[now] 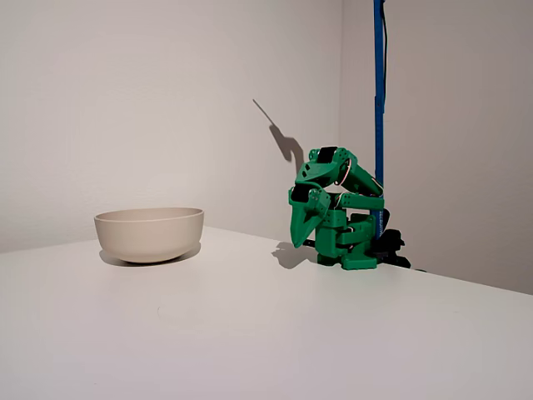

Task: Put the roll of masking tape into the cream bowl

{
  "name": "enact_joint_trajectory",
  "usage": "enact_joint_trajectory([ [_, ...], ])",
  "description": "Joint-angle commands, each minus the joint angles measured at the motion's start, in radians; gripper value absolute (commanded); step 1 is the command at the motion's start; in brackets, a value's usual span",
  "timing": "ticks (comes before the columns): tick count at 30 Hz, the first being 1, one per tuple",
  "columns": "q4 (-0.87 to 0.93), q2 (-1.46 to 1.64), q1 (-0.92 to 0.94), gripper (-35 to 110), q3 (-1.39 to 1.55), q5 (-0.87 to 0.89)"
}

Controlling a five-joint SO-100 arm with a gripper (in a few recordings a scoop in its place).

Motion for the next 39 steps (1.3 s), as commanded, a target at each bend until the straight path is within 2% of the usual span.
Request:
enact_joint_trajectory([
  [1, -0.008, 0.003, -0.017, -8, 0.003, -0.021],
  [10, -0.008, 0.003, -0.032, -5, 0.003, -0.028],
  [11, -0.008, 0.003, -0.032, -8, 0.003, -0.026],
  [17, -0.005, 0.005, -0.034, -8, 0.003, 0.054],
  [39, -0.005, 0.005, -0.038, -8, 0.003, 0.043],
])
